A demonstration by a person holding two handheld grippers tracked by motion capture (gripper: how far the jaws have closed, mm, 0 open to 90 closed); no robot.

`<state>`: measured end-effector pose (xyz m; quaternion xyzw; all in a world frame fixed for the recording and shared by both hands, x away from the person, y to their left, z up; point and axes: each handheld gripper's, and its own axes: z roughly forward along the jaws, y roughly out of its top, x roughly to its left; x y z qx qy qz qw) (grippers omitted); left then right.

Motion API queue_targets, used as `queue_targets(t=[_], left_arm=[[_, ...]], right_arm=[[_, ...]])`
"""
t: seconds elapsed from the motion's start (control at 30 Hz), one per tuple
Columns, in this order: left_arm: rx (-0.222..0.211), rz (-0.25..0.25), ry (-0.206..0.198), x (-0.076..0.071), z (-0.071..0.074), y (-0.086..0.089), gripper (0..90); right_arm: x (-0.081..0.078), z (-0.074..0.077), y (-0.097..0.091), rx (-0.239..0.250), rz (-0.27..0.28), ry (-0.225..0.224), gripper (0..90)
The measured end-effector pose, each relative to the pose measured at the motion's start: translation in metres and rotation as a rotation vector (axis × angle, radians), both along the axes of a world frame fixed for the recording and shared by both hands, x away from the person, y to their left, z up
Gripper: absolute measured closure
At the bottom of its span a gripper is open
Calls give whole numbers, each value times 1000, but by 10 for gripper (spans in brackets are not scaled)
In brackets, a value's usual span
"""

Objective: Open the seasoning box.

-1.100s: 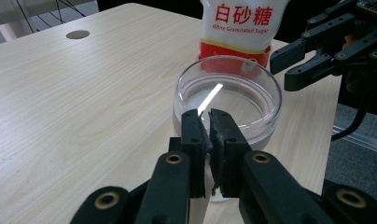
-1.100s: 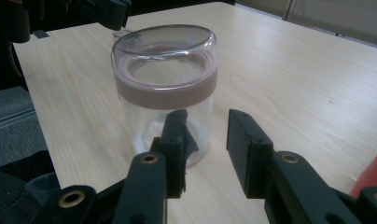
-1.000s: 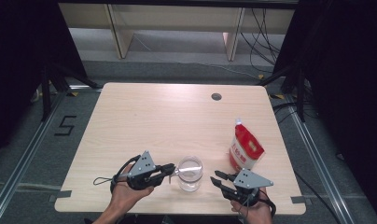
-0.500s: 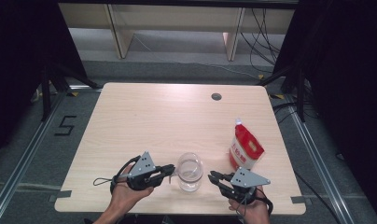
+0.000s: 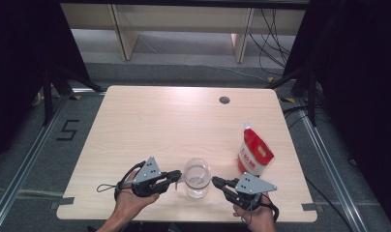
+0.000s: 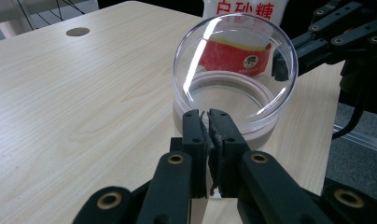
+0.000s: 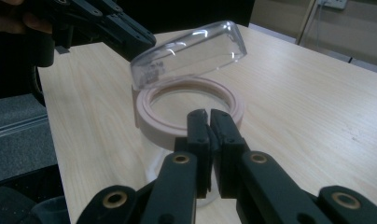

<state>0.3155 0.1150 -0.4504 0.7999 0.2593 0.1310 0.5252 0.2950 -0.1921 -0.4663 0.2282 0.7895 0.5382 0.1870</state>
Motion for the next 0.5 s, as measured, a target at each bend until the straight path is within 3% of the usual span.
queue_targets(t=[0.07,0.1,0.3,0.37,0.47,0.5], left_arm=[[9,-10,-15,1,0,0,848],[-4,6,8,-1,0,-1,848],[-3,3,6,0,0,-1,848],[0,1,1,0,0,-1,850],[0,1,0,0,0,-1,850],[1,1,1,0,0,-1,850]], right_arm=[[1,1,1,-9,-3,-2,873],[0,1,4,7,-3,14,873],[2,5,7,17,9,-11,873],[4,5,8,15,13,-43,873],[3,5,10,15,28,-10,874],[2,5,11,23,14,-29,874]])
